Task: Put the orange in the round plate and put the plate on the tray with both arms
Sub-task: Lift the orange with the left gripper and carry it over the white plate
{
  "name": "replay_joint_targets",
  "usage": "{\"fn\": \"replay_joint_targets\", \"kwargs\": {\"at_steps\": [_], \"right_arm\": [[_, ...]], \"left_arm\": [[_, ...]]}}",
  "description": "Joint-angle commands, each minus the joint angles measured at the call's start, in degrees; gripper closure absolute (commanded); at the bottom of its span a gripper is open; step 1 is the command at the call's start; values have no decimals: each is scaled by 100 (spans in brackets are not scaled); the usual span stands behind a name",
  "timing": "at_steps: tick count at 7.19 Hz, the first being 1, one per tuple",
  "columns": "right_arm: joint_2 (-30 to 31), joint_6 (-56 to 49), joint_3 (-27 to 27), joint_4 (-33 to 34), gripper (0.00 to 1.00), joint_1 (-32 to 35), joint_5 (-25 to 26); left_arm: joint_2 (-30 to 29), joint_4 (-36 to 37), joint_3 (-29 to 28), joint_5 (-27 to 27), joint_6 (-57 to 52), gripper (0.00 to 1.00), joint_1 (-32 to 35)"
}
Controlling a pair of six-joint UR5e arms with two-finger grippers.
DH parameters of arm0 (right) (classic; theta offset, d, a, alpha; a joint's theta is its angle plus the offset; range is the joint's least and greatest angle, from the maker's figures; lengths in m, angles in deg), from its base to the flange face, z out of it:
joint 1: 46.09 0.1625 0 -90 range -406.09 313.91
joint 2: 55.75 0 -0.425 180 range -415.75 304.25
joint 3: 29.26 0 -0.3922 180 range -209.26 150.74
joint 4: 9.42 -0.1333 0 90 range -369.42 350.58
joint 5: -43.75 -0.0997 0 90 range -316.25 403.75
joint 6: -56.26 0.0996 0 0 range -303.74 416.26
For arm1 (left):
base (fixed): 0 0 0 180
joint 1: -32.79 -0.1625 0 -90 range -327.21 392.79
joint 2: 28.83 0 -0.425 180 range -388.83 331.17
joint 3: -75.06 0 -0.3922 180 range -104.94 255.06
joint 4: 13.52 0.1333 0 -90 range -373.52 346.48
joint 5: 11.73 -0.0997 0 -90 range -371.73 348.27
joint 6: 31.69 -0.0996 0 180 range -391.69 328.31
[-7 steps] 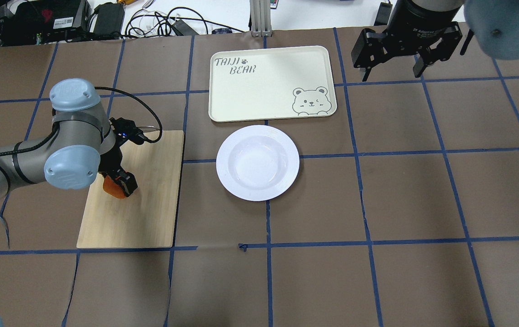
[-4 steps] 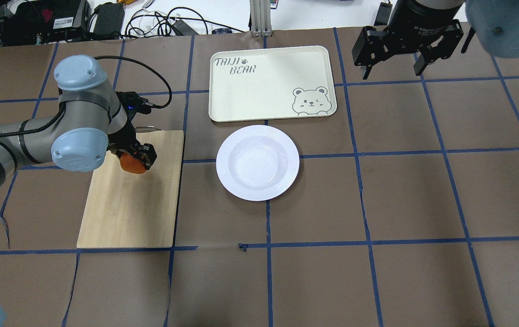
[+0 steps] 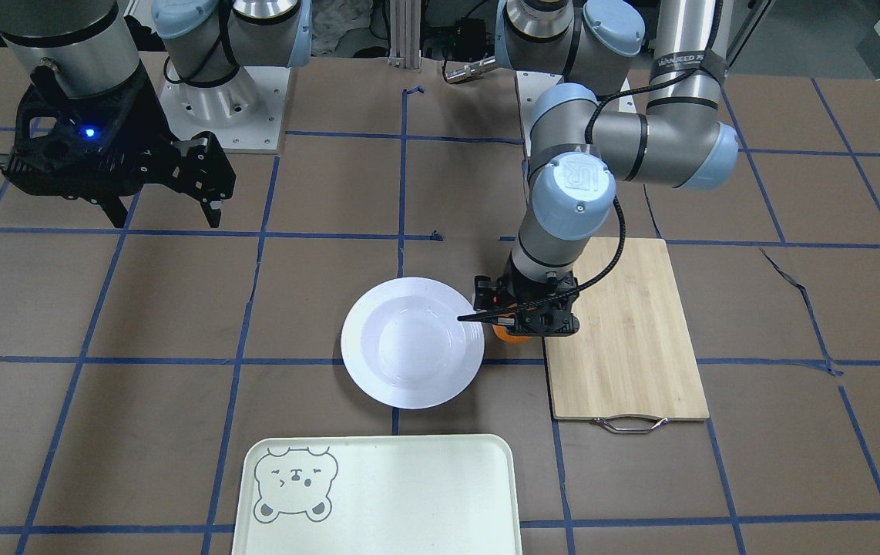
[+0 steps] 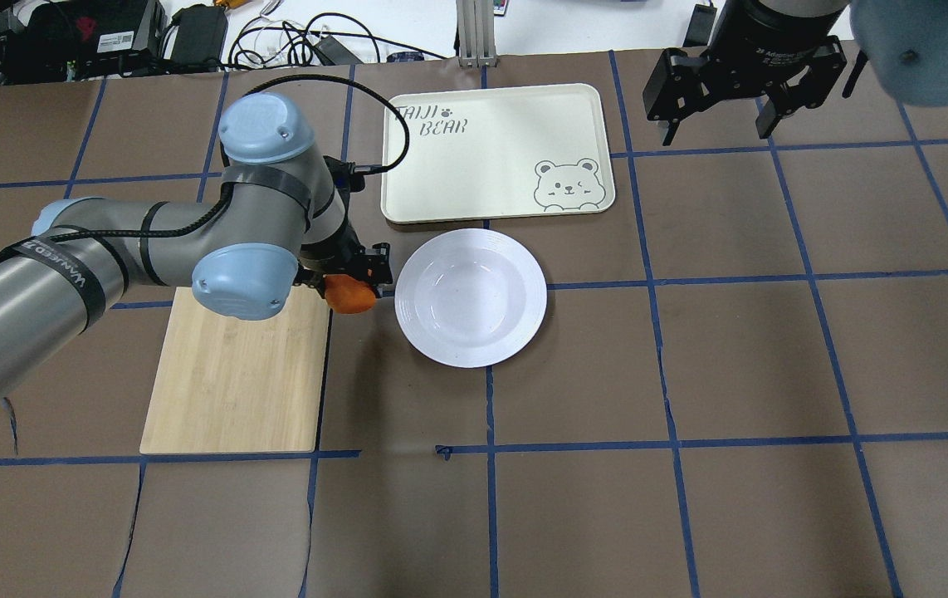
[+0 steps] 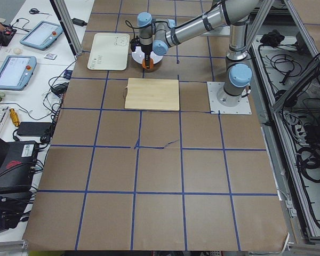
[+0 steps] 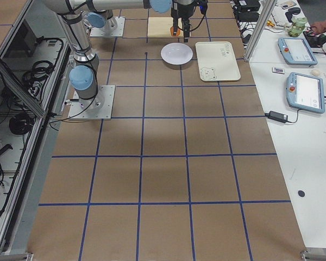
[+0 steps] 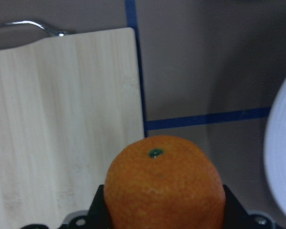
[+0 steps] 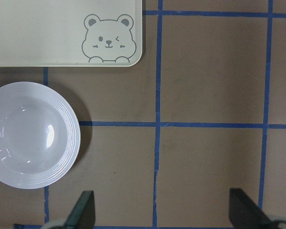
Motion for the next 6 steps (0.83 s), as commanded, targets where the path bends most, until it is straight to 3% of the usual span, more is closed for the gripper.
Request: {"fn": "replay_joint_targets", "kwargs": {"at_steps": [1,2,5,6], "right_arm": [[0,0,12,-3,0,2,7],[0,0,12,-3,0,2,7],[0,9,56,-3,0,20,-2],[-9,0,56,6,0,3,-2]], "left_arm": [[-212,446,-23,467,1169,98,555],[-352,685,-23,722,1512,98,644],[-721,1327,-23,795,1691,98,750],[-783,1329,-23,795,1683,81,776]]}}
